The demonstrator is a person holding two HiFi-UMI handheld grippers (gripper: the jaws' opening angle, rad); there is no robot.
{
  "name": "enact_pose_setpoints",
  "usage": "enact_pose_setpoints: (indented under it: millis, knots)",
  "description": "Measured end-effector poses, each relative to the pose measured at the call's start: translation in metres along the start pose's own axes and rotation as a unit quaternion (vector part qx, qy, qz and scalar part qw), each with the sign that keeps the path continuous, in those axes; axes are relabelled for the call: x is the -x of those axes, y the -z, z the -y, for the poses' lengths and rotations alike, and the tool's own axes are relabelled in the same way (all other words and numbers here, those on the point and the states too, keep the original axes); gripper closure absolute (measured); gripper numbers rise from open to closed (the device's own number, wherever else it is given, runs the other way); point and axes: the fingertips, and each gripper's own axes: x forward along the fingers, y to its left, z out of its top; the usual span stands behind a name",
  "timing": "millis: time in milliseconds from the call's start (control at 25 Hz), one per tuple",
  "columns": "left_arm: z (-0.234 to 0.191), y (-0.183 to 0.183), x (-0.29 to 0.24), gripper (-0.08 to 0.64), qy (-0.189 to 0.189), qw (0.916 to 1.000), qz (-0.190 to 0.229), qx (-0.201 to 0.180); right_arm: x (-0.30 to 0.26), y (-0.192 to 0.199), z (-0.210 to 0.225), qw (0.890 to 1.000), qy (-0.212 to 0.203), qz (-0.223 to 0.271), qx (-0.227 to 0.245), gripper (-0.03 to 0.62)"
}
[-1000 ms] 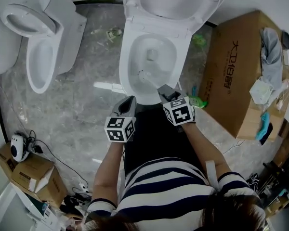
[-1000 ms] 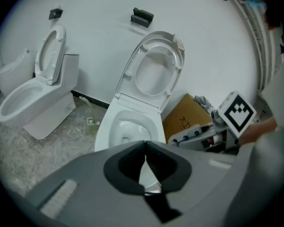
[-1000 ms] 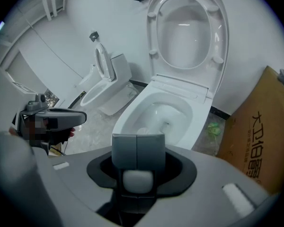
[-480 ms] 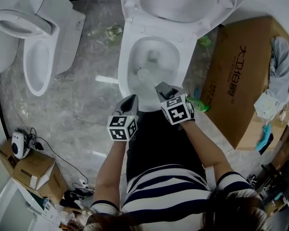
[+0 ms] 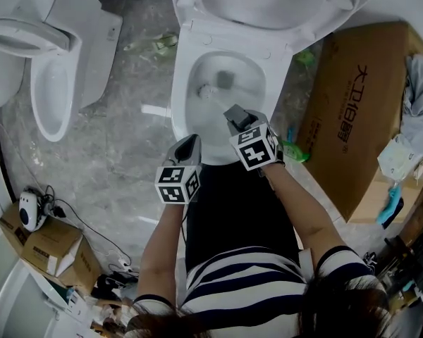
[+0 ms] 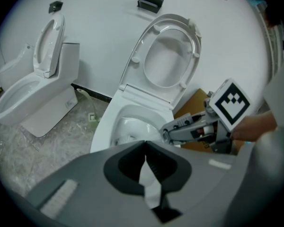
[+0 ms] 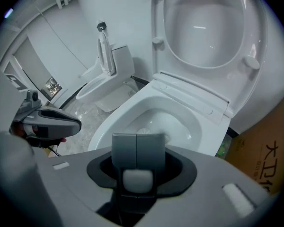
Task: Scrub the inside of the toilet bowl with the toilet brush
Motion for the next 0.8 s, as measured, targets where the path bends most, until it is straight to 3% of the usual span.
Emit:
enact_pose_setpoints:
  millis: [440, 800]
  knots:
    - [0.007, -0.005, -0.008, 0.56, 0.004, 0.9999, 0.01, -0.004, -0.004, -0.021, 0.046, 0.999, 0.049, 0.024, -0.003, 0.42]
    - [0.018, -0.009, -0.014, 0.56, 0.015, 0.9997, 0.011, -0.016, 0.012, 0.0, 0.074, 0.996, 0.09, 0.007, -0.012, 0.42]
